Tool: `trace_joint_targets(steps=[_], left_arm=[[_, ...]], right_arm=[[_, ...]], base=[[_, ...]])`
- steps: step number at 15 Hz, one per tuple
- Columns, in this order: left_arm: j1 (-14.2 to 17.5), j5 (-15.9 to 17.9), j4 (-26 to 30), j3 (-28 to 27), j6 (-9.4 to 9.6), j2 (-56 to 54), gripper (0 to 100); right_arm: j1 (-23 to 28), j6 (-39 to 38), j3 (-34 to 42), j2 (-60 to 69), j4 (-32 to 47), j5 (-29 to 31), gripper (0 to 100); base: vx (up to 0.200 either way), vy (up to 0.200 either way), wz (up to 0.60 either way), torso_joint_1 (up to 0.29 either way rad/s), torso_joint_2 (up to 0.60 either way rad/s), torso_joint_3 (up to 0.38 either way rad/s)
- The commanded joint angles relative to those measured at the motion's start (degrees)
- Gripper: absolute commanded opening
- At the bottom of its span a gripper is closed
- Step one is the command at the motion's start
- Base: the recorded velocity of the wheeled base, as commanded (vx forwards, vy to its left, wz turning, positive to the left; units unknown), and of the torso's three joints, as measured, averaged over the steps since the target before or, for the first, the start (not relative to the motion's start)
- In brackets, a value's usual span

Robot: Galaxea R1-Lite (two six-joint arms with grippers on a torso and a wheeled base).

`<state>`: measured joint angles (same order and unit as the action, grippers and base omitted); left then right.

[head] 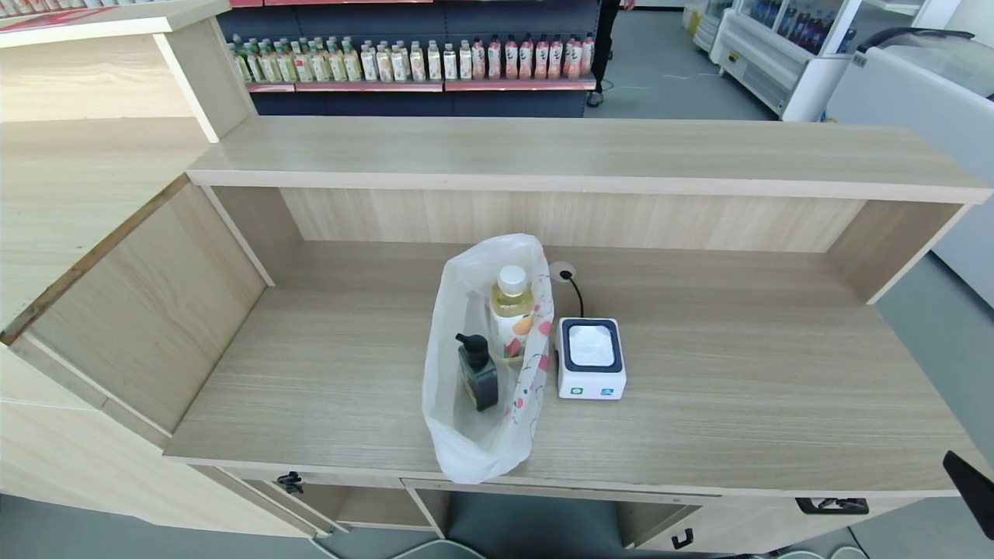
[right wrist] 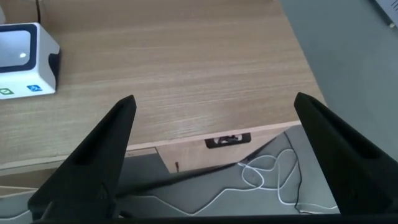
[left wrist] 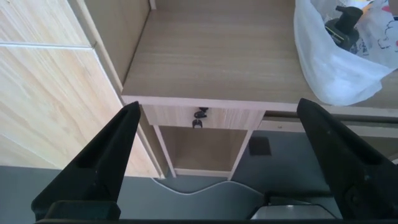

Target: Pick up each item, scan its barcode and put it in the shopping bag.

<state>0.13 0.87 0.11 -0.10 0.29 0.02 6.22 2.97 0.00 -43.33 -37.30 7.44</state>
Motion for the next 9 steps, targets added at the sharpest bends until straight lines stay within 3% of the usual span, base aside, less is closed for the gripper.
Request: trace_joint_targets(steps=[1, 6, 9], left_arm=[[0.04, 0.01, -0.02, 0.01, -0.03, -0.02, 100], [0.04, 0.01, 0.07, 0.01, 0.06, -0.02, 100], [0.04, 0.01, 0.07, 0.01, -0.20, -0.02, 100]], right_arm=[[0.02, 0.01, 0.00, 4.30, 2.50, 0.03, 100], [0.02, 0.10, 0.00, 13.18, 12.17, 0.12, 100], [0.02, 0.19, 0.00, 16.69, 15.33, 0.12, 100]], base=[[0.200, 0.000, 0.00, 0.002, 0.00, 0.002], [0.200, 0.000, 0.00, 0.005, 0.00, 0.005], [0.000, 0.000, 0.00, 0.000, 0.00, 0.000]])
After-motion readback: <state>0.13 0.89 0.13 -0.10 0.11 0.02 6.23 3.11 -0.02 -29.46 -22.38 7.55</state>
